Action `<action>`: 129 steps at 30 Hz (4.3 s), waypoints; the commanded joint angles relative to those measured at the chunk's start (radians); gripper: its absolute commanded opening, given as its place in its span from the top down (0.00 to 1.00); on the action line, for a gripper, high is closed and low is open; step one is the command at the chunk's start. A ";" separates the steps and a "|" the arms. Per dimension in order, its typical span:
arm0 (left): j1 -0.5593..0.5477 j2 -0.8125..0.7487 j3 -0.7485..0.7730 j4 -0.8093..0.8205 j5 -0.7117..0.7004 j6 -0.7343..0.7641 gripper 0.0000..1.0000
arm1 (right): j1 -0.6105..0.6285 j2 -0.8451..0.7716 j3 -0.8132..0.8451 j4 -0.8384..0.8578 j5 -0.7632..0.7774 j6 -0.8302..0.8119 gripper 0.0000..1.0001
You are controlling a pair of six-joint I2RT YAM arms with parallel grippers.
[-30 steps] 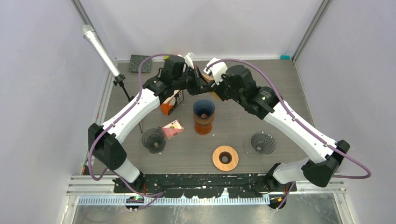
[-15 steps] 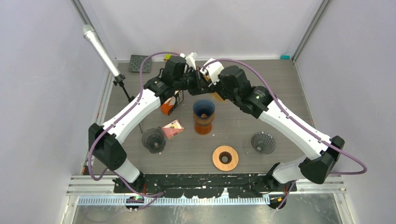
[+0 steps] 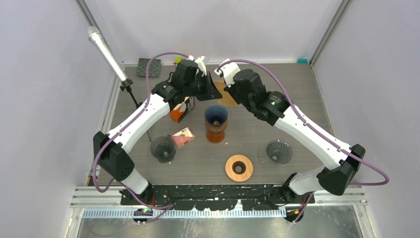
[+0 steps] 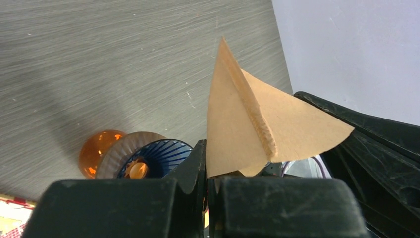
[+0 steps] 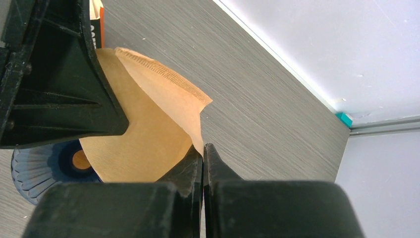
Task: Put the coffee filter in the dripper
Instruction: Place the coffee filter in the coffee dripper.
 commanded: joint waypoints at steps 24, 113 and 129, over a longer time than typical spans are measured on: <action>-0.004 -0.026 0.064 -0.032 -0.116 0.150 0.98 | 0.005 -0.032 -0.033 0.074 0.067 0.065 0.99; -0.040 0.371 0.767 -1.011 0.166 0.883 0.95 | 0.139 0.195 0.512 -0.700 -0.596 -0.672 0.29; -0.041 0.373 0.777 -1.024 0.167 0.896 0.97 | 0.170 0.237 0.505 -0.800 -0.493 -0.740 0.30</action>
